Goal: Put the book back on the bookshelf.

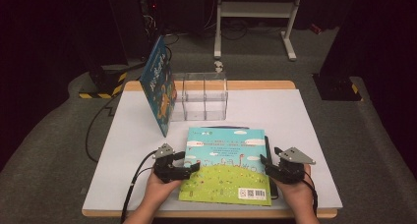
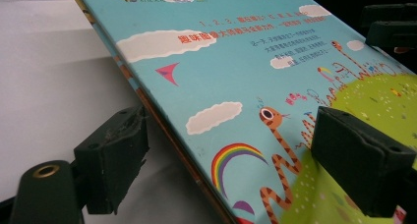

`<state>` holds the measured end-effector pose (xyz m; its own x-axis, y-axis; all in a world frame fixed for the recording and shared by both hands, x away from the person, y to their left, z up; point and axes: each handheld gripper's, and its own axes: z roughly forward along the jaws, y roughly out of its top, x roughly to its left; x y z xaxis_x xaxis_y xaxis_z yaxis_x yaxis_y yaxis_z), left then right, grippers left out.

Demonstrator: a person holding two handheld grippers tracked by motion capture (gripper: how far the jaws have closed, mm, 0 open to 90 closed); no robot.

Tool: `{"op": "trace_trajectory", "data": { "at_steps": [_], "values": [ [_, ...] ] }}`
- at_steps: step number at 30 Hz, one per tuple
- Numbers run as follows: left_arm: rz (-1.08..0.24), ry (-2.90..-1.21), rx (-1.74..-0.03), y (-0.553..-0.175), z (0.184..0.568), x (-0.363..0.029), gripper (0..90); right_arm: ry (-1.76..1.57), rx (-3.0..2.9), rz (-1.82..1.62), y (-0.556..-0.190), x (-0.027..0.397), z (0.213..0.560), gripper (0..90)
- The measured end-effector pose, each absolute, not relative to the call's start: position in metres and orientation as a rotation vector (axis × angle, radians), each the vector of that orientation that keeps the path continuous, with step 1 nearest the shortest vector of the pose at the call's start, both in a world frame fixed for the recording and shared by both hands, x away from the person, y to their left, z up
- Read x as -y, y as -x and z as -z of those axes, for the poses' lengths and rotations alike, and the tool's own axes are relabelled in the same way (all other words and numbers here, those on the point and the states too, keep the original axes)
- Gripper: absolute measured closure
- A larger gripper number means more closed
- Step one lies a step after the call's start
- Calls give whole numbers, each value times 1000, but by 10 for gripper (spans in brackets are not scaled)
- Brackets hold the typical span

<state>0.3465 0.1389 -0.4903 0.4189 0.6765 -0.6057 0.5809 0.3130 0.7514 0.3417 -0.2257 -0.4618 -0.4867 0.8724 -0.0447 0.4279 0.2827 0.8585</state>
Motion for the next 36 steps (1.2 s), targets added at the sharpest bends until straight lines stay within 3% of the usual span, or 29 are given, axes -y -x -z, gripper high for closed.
{"op": "trace_trajectory", "data": {
  "at_steps": [10, 24, 36],
  "values": [
    [-37, -1348, -1268, -351, 492, -135, 119, -1163, -2035, -1125, -342, 226, 462, 383],
    [-65, -1388, -1264, -351, 488, -133, 119, -1211, -2040, -1152, -344, 228, 462, 376],
    [-75, -1400, -1237, -347, 486, -123, 119, -1306, -2117, -1275, -350, 227, 468, 272]
  ]
}}
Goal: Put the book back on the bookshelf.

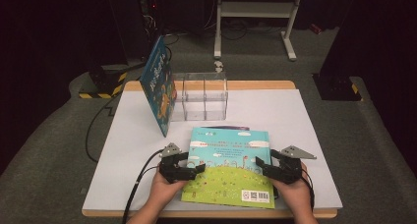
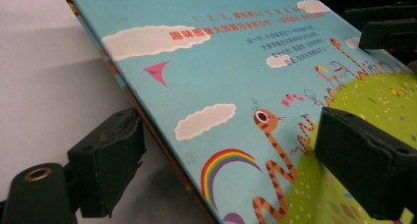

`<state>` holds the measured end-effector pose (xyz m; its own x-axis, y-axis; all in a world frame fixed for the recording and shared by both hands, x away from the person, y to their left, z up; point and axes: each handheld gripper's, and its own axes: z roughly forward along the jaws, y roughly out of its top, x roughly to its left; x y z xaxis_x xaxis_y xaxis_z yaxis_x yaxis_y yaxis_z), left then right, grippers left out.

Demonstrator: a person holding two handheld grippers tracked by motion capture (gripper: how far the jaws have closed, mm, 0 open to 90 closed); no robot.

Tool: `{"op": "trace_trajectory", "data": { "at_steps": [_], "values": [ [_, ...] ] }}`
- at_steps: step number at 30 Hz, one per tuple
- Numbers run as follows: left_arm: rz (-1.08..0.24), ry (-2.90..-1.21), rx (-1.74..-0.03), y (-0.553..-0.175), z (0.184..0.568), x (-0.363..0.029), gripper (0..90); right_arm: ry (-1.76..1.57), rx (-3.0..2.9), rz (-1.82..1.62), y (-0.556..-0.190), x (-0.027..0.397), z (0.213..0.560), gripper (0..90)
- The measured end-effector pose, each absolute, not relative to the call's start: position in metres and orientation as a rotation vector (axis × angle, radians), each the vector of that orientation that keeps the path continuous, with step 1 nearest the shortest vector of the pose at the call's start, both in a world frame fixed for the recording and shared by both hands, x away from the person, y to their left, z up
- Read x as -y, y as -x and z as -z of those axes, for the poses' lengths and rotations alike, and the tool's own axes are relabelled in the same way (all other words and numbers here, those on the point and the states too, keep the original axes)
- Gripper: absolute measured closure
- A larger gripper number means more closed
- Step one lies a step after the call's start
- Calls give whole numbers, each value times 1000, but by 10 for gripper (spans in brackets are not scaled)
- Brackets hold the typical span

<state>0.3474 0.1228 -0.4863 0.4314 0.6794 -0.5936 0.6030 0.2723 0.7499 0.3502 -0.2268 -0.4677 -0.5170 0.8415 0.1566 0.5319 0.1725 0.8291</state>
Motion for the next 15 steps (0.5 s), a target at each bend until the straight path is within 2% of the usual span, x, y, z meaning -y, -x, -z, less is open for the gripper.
{"op": "trace_trajectory", "data": {
  "at_steps": [8, 15],
  "values": [
    [-77, -1406, -1222, -347, 485, -118, 119, -1379, -2165, -1305, -354, 228, 471, 148],
    [-78, -1419, -1210, -347, 483, -112, 119, -1453, -2179, -1332, -356, 236, 474, 131]
  ]
}}
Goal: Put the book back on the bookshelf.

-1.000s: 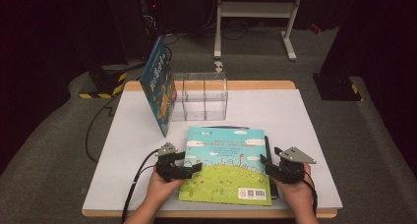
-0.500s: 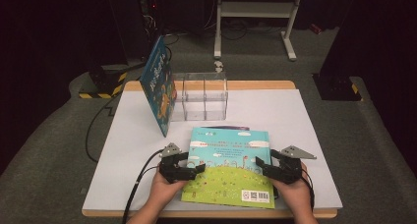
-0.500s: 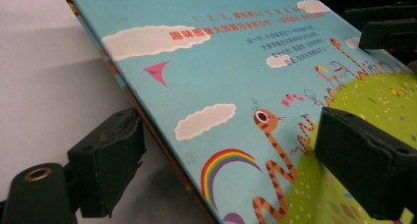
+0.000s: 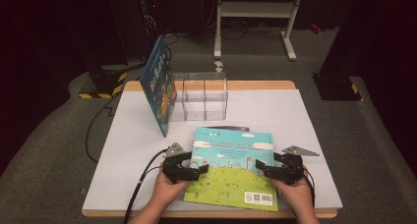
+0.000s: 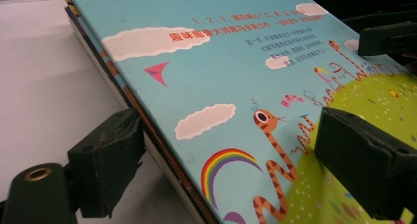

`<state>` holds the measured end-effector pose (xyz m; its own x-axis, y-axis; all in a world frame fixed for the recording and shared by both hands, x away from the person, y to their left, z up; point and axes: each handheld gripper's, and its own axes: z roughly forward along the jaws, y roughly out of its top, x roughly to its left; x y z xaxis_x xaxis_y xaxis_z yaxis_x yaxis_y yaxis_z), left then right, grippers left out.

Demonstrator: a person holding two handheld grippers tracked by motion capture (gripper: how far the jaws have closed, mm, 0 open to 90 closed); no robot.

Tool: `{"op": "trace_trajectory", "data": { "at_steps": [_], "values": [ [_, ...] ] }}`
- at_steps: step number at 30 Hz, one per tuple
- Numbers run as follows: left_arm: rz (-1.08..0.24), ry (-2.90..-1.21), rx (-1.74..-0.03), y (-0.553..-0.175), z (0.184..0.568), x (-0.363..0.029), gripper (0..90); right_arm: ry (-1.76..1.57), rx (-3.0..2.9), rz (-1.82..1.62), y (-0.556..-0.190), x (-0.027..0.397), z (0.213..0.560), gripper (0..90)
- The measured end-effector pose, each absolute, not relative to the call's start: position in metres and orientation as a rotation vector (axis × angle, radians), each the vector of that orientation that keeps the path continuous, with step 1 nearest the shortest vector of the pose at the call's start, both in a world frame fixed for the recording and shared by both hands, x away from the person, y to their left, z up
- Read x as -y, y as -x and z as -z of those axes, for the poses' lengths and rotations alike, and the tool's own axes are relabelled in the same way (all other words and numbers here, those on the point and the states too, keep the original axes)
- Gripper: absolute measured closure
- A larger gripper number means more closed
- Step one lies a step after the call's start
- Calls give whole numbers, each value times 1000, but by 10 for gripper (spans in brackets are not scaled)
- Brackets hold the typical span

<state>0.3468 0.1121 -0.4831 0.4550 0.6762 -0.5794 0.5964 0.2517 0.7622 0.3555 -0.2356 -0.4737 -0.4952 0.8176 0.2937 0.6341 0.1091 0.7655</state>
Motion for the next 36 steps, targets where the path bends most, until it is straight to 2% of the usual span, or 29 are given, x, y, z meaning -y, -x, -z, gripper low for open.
{"op": "trace_trajectory", "data": {
  "at_steps": [25, 36],
  "values": [
    [-86, -1443, -1213, -347, 481, -111, 124, -1481, -2183, -1267, -354, 229, 461, 149],
    [-57, -1417, -1254, -370, 483, -117, 149, -1443, -2180, -1223, -383, 220, 450, 159]
  ]
}}
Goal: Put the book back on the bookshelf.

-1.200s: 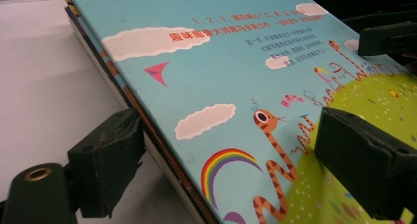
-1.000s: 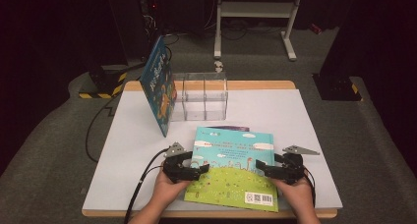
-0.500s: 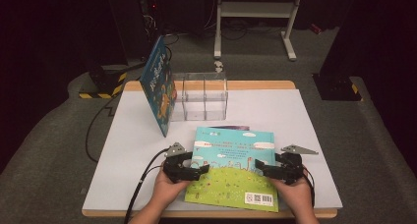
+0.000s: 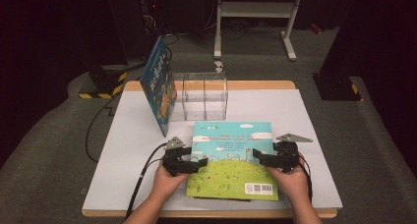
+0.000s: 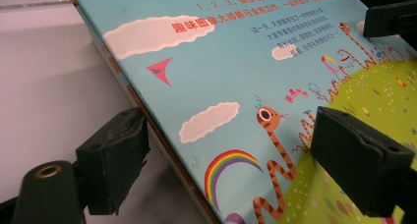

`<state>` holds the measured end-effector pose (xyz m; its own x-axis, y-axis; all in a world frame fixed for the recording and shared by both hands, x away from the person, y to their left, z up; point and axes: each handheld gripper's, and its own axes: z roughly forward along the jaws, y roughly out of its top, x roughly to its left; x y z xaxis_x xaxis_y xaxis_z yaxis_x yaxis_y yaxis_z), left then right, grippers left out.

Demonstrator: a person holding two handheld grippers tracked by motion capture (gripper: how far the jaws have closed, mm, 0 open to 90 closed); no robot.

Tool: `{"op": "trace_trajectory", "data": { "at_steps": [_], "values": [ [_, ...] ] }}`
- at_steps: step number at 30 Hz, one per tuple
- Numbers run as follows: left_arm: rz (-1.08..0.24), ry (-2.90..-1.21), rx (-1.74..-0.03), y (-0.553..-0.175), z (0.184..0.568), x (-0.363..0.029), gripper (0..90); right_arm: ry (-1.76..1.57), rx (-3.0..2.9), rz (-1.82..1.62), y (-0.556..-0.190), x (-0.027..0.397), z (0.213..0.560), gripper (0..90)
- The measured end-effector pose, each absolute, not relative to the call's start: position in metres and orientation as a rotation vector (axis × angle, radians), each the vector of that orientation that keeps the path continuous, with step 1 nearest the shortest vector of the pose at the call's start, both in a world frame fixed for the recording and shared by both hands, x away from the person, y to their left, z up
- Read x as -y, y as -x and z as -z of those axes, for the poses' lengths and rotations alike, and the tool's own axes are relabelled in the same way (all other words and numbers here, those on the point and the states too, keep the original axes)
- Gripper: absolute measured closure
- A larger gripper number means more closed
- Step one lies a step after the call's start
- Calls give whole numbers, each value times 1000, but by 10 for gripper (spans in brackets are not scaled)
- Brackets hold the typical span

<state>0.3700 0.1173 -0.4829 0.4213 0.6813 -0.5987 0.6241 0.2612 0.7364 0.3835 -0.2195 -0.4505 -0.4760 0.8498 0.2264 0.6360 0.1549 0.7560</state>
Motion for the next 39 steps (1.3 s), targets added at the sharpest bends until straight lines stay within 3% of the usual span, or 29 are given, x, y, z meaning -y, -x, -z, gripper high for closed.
{"op": "trace_trajectory", "data": {
  "at_steps": [30, 39],
  "values": [
    [-2, -1372, -1270, -366, 488, -119, 169, -1479, -2221, -1274, -366, 229, 466, 150],
    [-63, -1380, -1272, -363, 481, -116, 179, -1467, -2191, -1253, -364, 226, 459, 188]
  ]
}}
